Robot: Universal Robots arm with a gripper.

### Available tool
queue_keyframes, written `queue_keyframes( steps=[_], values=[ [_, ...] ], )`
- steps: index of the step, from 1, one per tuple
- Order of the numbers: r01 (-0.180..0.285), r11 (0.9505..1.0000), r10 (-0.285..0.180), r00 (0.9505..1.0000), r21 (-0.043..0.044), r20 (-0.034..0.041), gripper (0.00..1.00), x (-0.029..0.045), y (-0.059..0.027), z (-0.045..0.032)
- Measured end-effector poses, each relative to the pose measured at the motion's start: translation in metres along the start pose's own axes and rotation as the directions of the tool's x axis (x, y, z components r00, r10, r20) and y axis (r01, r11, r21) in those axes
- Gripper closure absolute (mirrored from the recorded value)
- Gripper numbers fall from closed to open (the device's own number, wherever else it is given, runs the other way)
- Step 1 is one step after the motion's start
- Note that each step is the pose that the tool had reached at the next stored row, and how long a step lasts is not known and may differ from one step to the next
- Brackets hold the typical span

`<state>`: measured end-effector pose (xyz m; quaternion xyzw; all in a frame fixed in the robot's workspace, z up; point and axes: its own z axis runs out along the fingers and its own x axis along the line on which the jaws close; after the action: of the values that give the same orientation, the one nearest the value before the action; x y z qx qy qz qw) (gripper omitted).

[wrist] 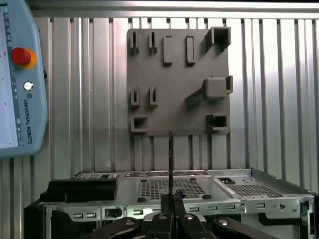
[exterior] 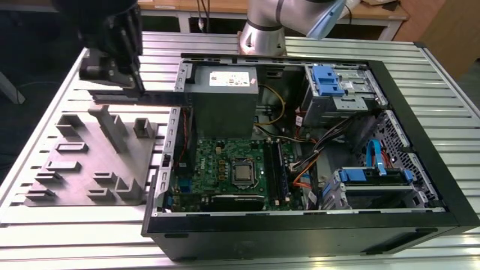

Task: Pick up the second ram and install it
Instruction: 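Pick up the second ram and move it above second insertion slot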

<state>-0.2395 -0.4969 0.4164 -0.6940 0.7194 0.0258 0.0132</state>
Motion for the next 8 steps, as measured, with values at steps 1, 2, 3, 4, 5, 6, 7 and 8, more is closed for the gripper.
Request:
queue_keyframes(
  steps=[1,2,3,4,5,6,7,8],
  values=[
    [0.0,1.0,0.0,1.0,0.0,0.0,0.92,-0.0001,-0.0043,-0.0001],
    [0.0,1.0,0.0,1.0,0.0001,0.0,0.92,-0.0003,-0.0086,-0.0001],
    [0.0,1.0,0.0,1.0,0.0001,0.0001,0.92,-0.0005,-0.0128,-0.0001],
    [0.0,1.0,0.0,1.0,0.0,0.0001,0.92,-0.0006,-0.0172,-0.0002],
    [0.0,1.0,0.0,1.0,0.0,0.0001,0.92,-0.0008,-0.0213,-0.0003],
    [0.0,1.0,0.0,1.0,-0.0001,0.0,0.92,-0.0009,-0.0255,-0.0004],
    [0.0,1.0,0.0,1.0,0.0,0.0001,0.92,-0.0011,-0.0297,-0.0005],
    [0.0,1.0,0.0,1.0,0.0,0.0001,0.92,-0.0012,-0.0339,-0.0005]
  ],
)
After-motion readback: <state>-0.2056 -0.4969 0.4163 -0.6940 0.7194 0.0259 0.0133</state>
